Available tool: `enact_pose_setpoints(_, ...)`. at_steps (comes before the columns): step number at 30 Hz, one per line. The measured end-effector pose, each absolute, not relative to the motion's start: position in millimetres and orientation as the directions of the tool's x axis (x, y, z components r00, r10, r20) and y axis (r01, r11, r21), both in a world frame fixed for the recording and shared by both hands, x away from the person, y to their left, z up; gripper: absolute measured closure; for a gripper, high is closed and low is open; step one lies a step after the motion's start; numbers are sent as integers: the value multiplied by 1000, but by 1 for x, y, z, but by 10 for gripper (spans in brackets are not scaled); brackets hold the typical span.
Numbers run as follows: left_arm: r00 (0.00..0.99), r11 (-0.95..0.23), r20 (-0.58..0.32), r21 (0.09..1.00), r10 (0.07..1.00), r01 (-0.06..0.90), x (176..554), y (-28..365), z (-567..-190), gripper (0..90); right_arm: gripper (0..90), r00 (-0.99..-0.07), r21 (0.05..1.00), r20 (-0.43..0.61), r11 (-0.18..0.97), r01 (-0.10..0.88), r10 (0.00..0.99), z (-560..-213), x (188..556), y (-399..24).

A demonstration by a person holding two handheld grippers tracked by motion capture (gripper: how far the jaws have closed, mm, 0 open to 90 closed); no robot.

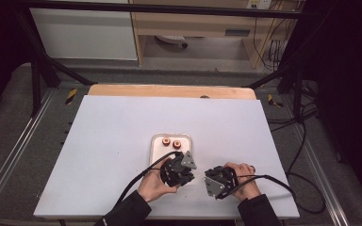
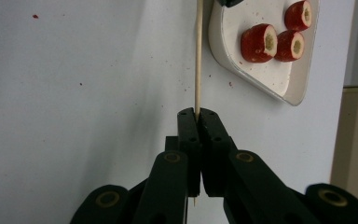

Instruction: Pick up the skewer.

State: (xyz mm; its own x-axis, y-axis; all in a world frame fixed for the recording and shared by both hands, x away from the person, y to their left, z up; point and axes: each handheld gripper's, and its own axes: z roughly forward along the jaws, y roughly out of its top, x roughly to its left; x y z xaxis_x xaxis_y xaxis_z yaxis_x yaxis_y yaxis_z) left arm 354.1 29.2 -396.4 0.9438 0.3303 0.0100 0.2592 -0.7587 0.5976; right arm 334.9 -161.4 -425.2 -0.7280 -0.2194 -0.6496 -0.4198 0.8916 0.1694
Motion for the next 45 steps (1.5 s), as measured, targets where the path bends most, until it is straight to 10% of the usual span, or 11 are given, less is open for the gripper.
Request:
enact_pose_setpoints(8,933,-818,-9,478,359,319,361,25,-392,708,888,-677,86,-685,892,-443,-270,-421,336,-154)
enact_pose_setpoints(28,923,-860,32,378,383,343,368,7,-400,885,885,-599,-19,-713,864,-503,-365,-418,334,-140)
enact_pose_setpoints(34,925,-864,58,384,376,327,366,11,-400,886,800,-656,72,-702,889,-452,-277,-415,338,-142)
enact_pose_setpoints(45,921,-860,85,397,381,320,362,34,-401,885,487,-808,426,-562,900,-97,179,-412,350,-173)
